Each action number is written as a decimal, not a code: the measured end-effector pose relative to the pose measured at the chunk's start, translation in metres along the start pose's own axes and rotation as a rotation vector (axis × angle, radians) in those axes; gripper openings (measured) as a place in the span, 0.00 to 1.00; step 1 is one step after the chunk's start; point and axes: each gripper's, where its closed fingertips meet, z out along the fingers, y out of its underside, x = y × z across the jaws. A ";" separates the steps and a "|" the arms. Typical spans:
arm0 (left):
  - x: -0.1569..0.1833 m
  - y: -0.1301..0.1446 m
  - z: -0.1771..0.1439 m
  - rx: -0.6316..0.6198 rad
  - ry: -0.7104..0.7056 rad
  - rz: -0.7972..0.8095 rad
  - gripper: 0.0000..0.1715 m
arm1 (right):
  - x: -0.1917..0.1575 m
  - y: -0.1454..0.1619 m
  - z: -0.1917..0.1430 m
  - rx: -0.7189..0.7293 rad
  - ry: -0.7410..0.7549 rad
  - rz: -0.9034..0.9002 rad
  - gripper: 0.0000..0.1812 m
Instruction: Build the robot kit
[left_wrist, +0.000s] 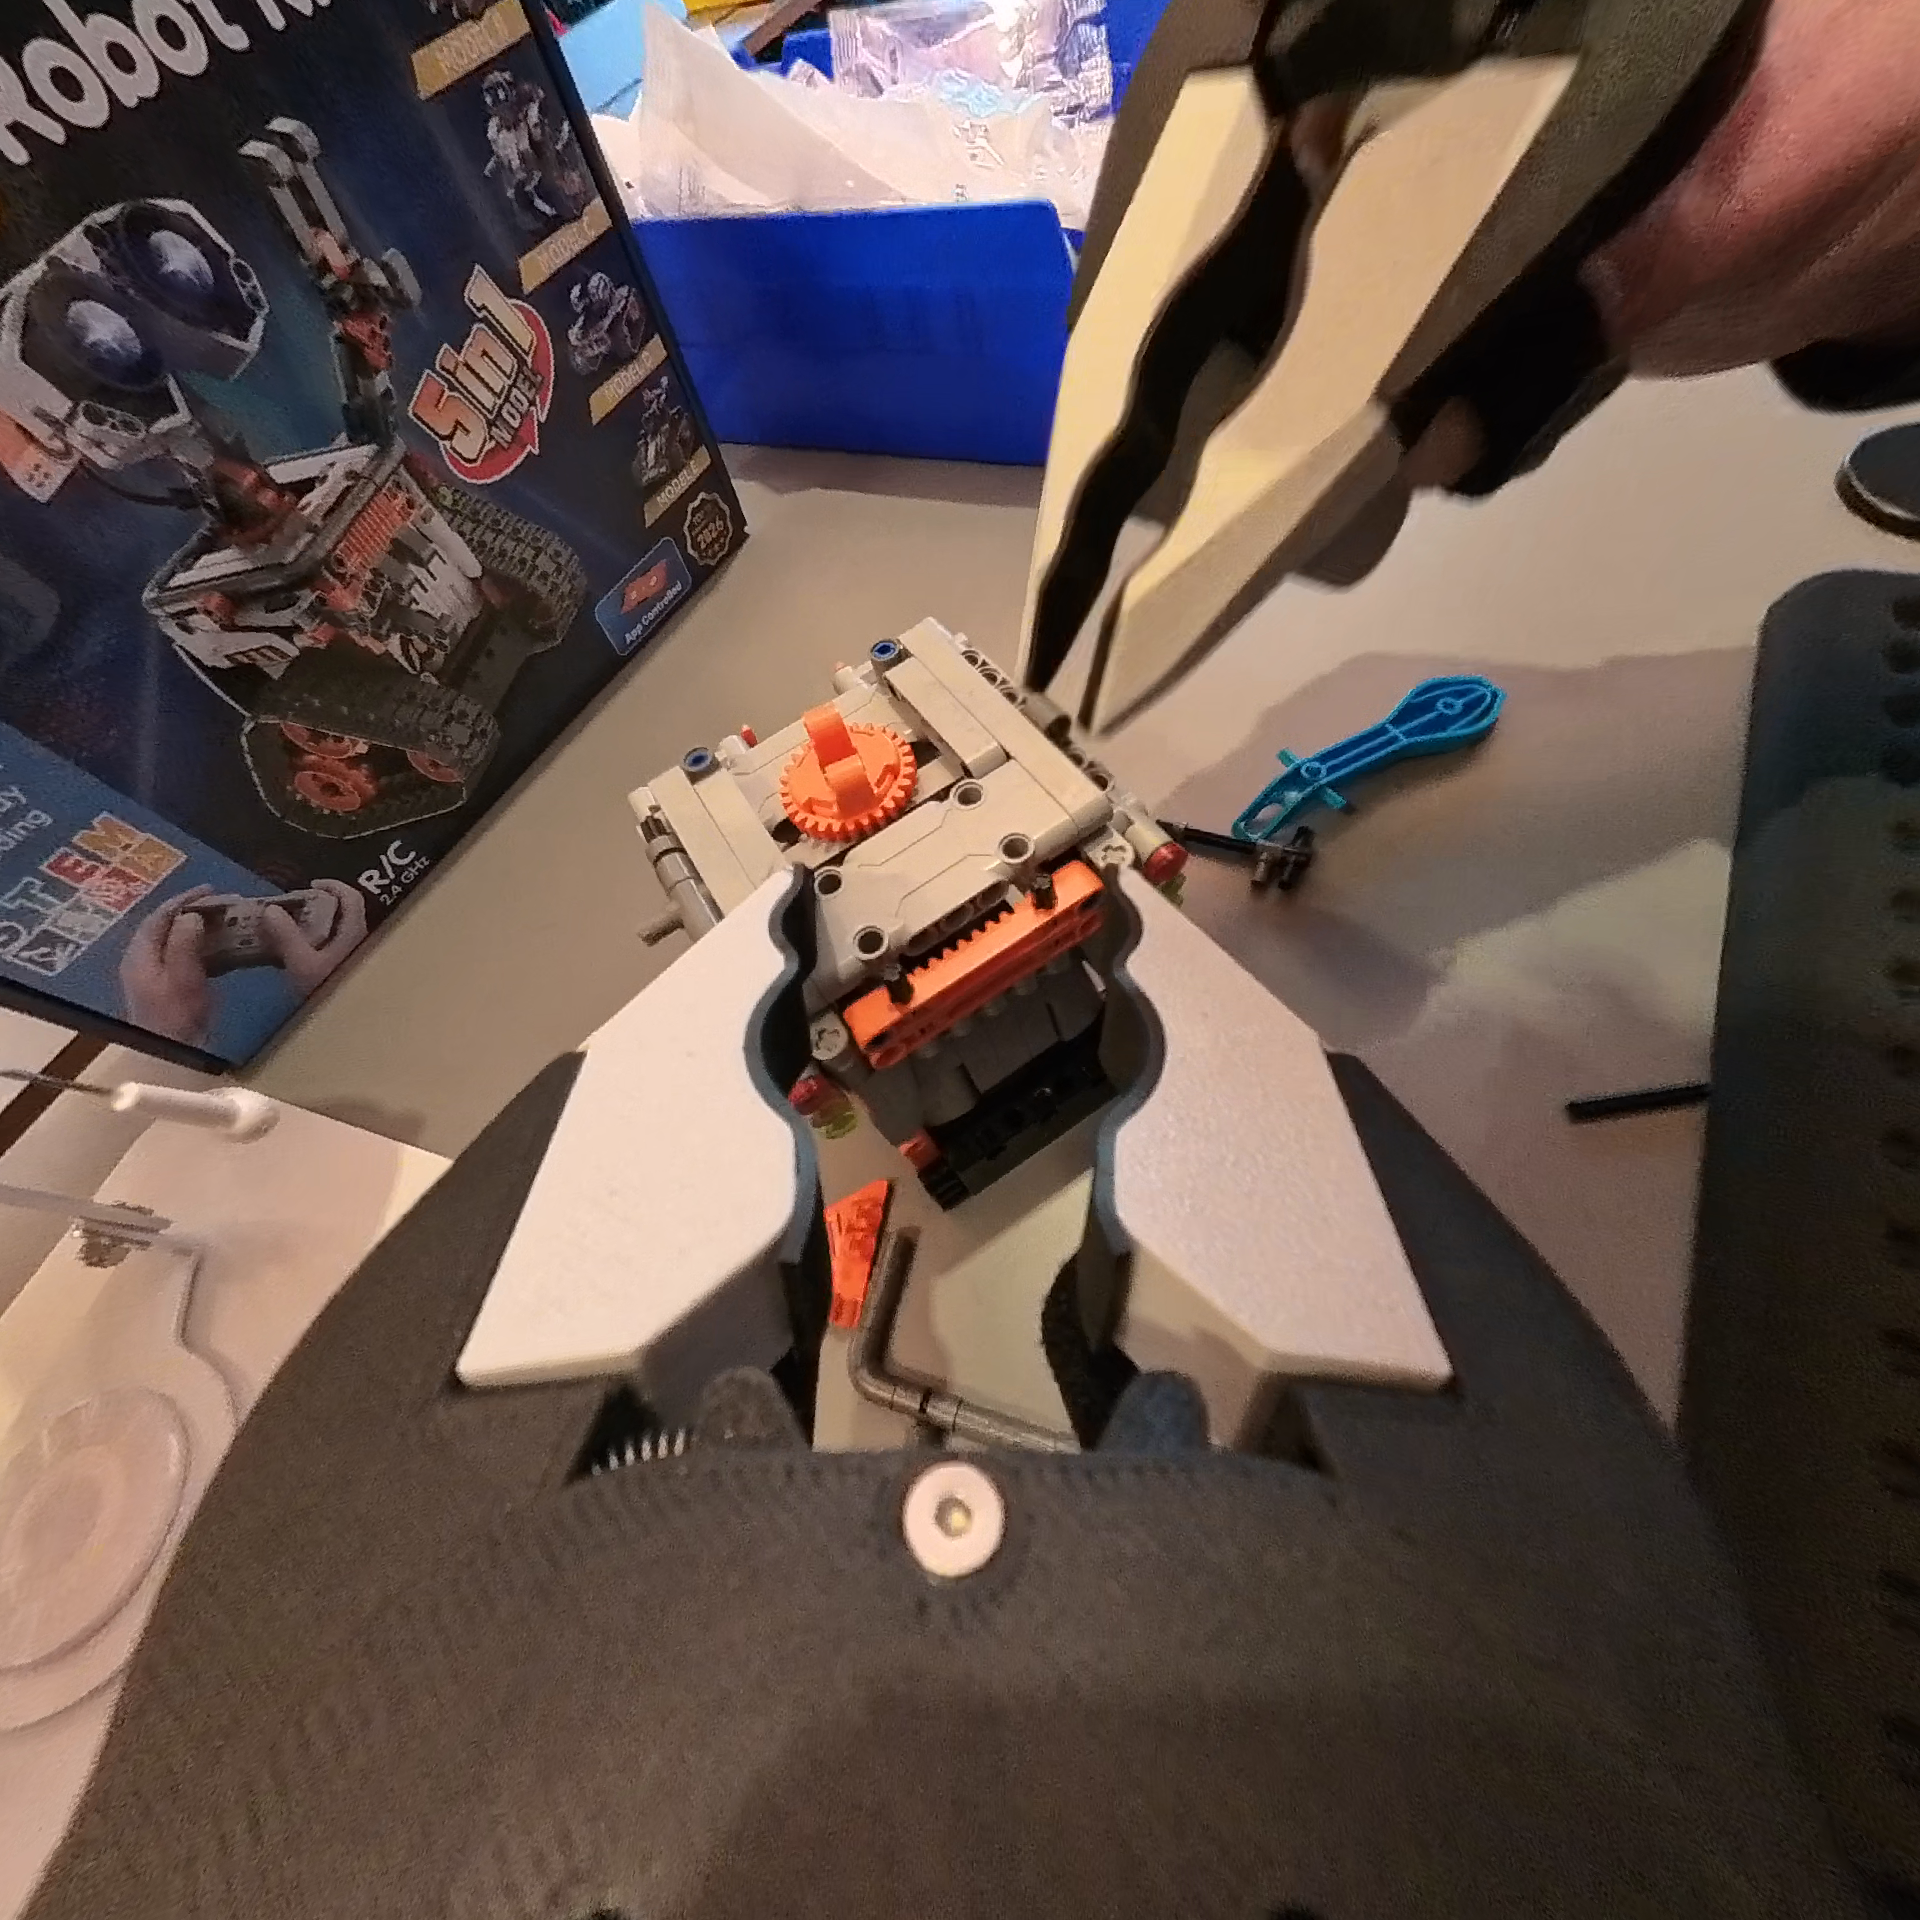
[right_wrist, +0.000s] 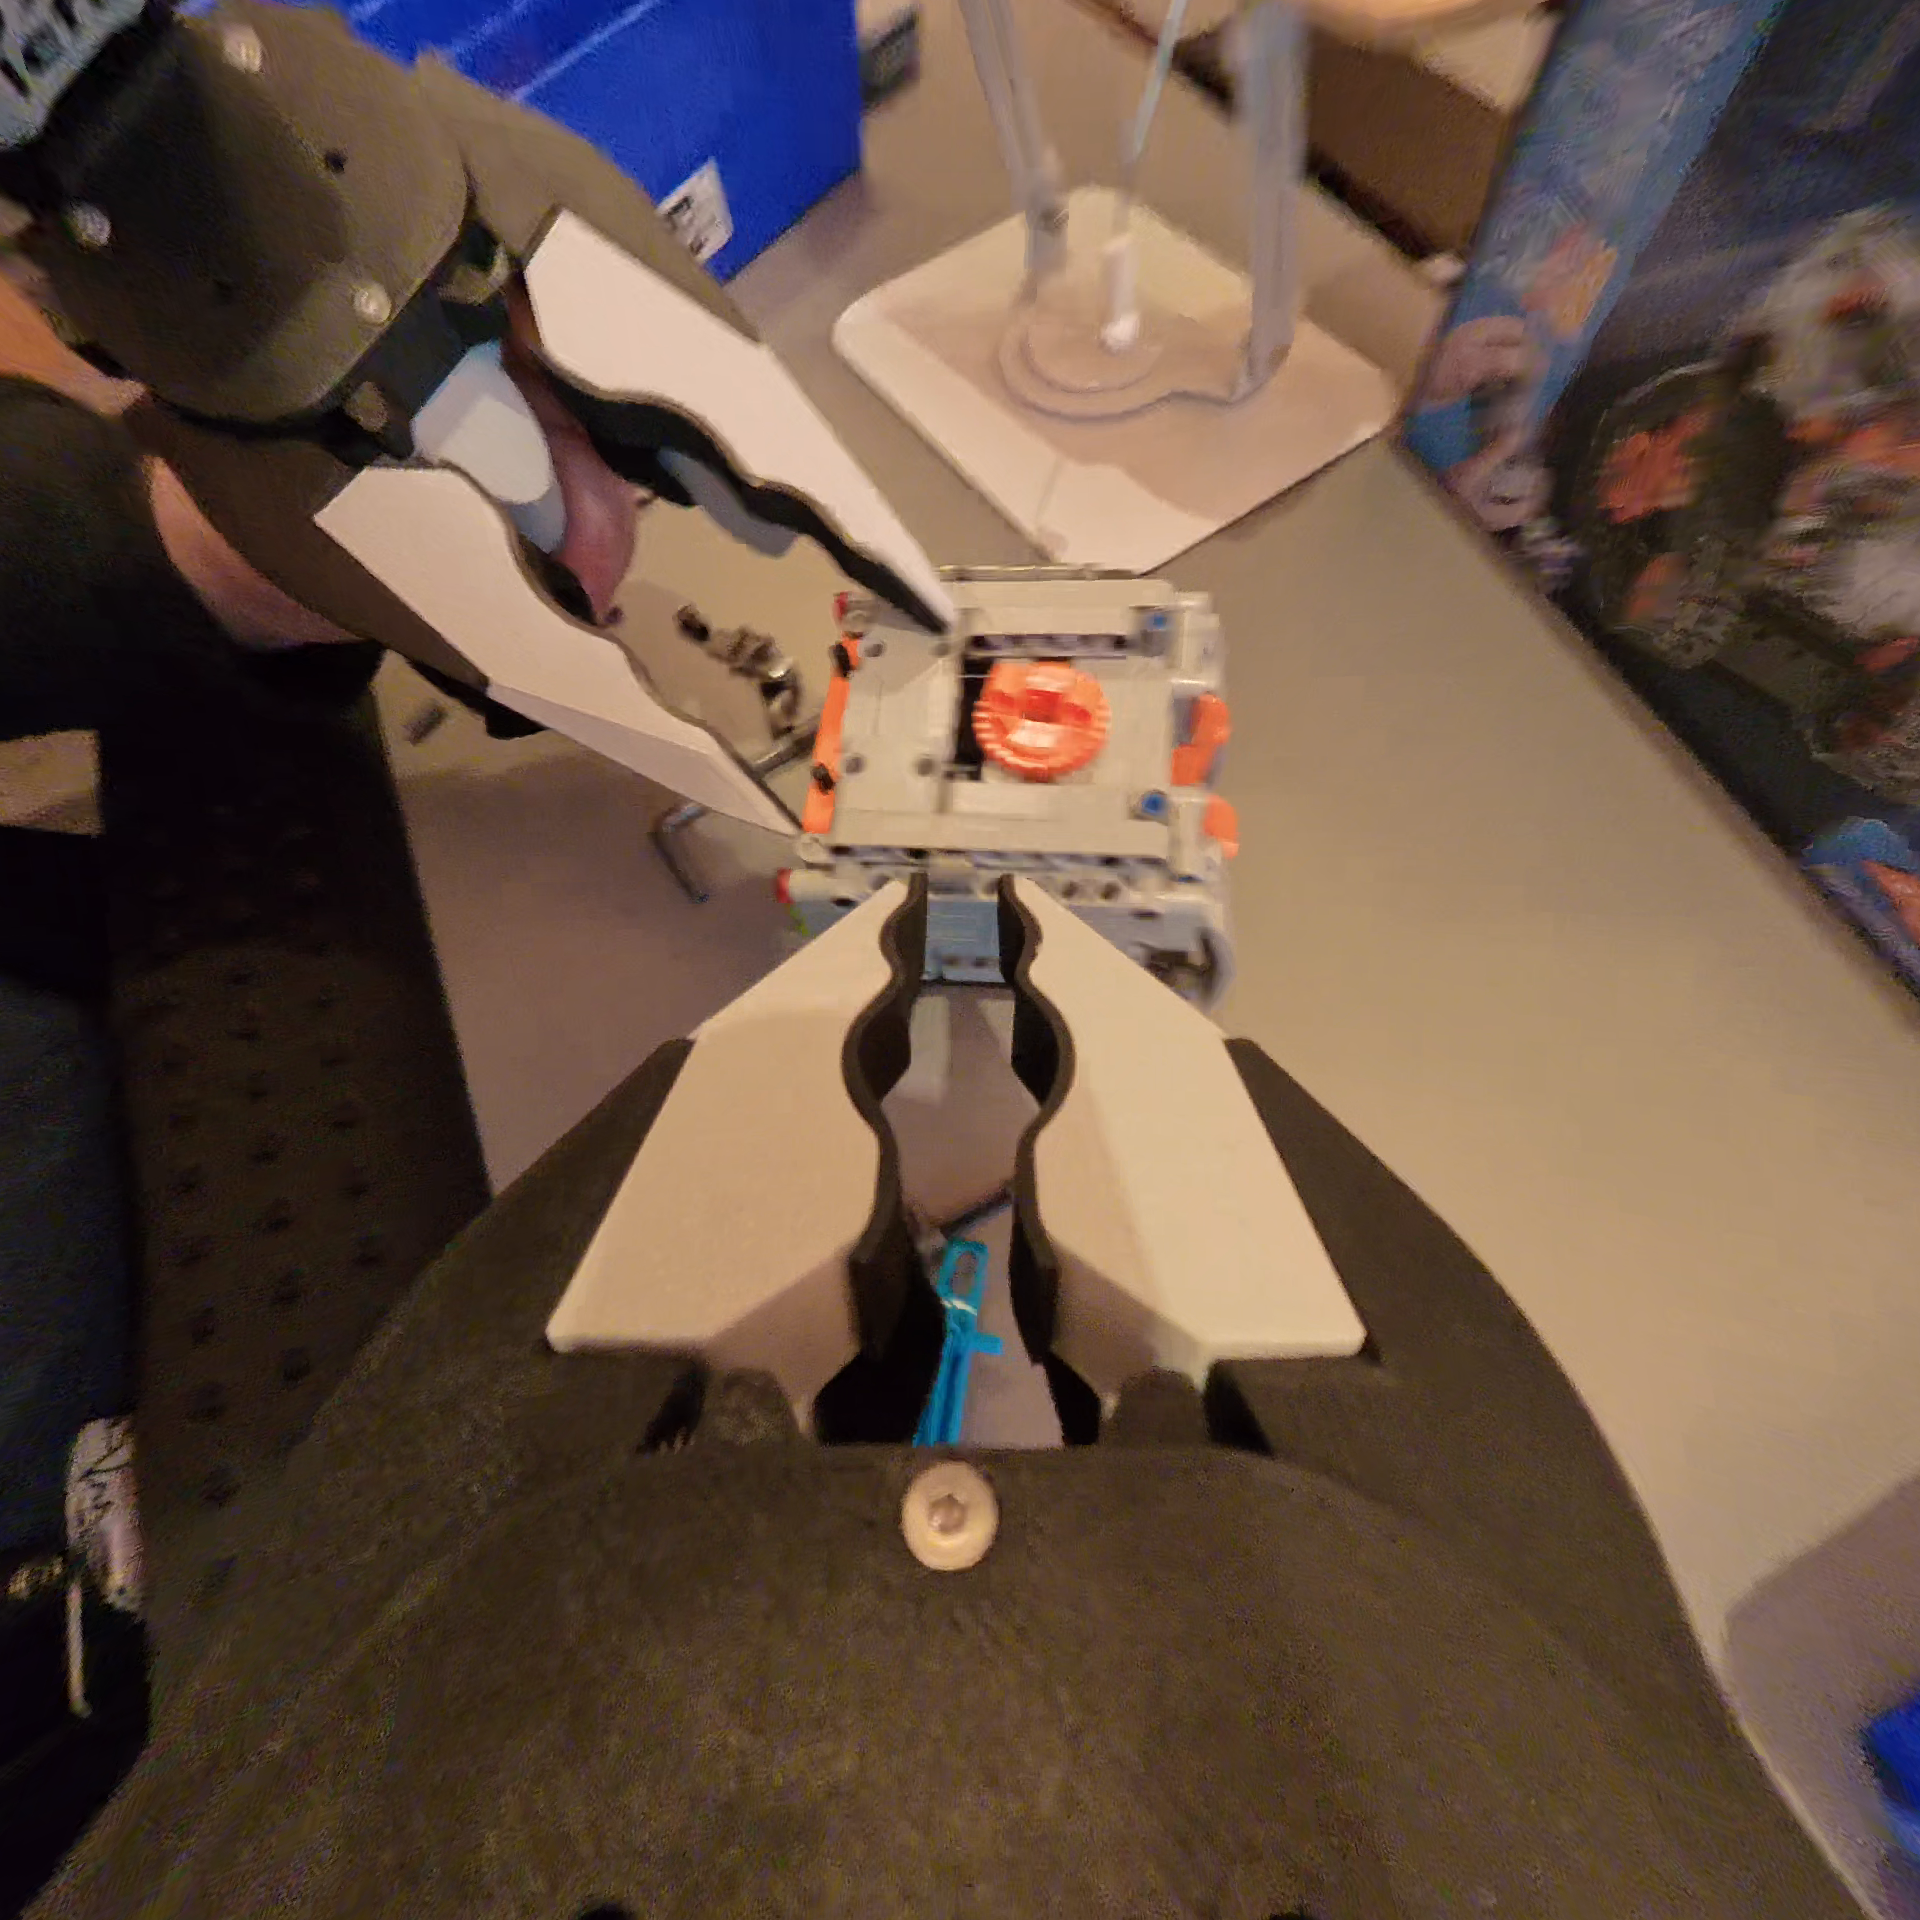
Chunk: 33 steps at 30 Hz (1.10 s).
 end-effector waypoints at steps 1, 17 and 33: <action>-0.001 0.000 -0.001 -0.009 -0.001 0.005 0.31 | 0.007 0.000 -0.012 0.019 0.029 0.006 0.06; 0.000 0.015 -0.031 -0.108 -0.022 -0.006 0.29 | -0.022 0.101 -0.010 -0.217 0.015 0.033 0.11; 0.063 0.022 -0.018 -0.111 0.100 -0.050 0.26 | -0.021 0.119 0.014 -0.277 0.032 0.007 0.05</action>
